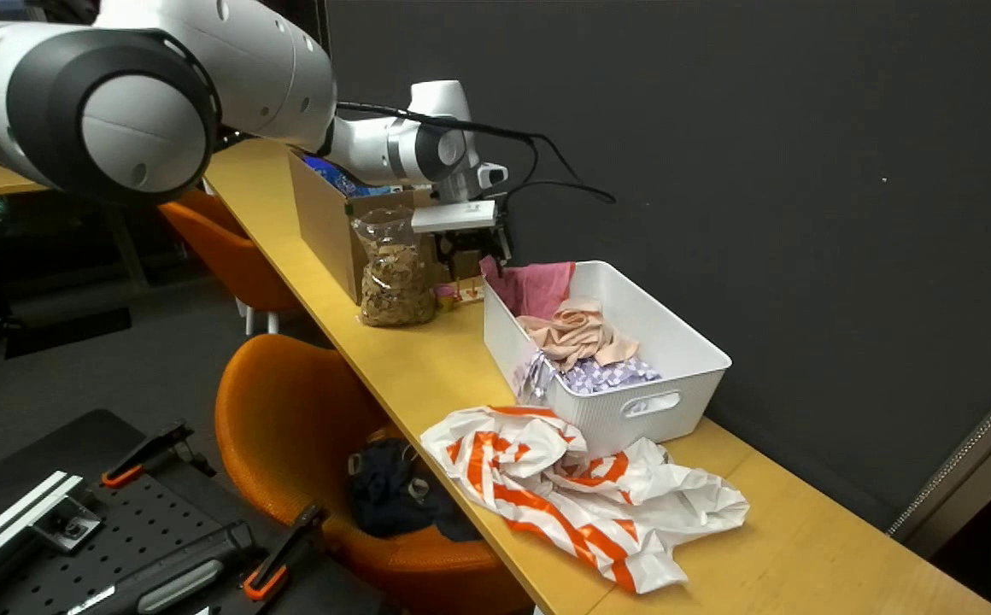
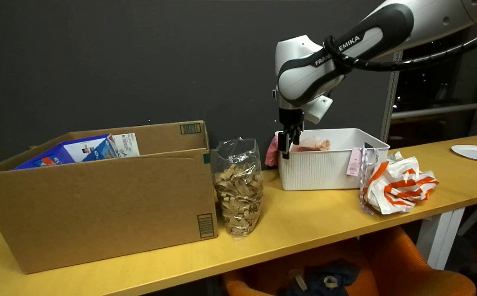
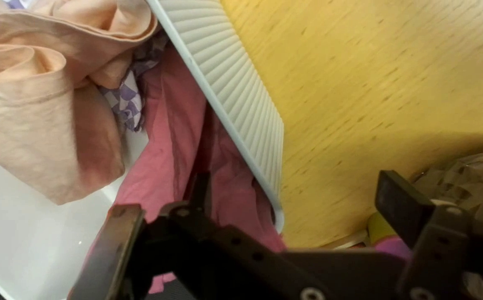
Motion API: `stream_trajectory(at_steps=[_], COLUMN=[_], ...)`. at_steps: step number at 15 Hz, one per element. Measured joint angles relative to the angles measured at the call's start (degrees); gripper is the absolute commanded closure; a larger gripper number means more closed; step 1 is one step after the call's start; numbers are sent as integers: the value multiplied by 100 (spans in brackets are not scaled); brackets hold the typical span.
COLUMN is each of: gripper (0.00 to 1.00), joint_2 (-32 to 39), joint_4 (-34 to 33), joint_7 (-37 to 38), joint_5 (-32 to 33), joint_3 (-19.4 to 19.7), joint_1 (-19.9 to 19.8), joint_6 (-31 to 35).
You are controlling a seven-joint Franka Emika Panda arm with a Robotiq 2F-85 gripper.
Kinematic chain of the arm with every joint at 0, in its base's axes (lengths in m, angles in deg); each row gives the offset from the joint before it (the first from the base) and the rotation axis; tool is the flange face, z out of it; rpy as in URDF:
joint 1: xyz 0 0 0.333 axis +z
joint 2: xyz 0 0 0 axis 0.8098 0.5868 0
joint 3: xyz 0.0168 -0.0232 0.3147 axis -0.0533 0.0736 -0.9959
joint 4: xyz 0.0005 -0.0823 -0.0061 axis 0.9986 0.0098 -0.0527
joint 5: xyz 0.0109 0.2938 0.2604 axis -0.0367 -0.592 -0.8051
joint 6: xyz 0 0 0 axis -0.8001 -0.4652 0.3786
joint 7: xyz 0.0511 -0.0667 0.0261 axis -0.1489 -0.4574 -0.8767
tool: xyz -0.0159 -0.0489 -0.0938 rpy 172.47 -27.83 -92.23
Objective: Pick up all the items from the backrest of the orange chair and put them in the white basket
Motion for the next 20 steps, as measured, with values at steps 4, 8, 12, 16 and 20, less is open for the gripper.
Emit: stream_trajectory(at_steps=[4,8,12,16,20], gripper=[0,0,42,73,97], joint_2=[275,702,1125,1333,1347], joint_4=[-416,-1096,-1625,-1901,-1990], joint_7=[-135,-211,-276,-339,-389], joint_5=[270,463,537,668,812], joint_3=[132,282,423,530,600], joint_1=[135,315,416,419,464], joint_6=[2,2,2,11,33])
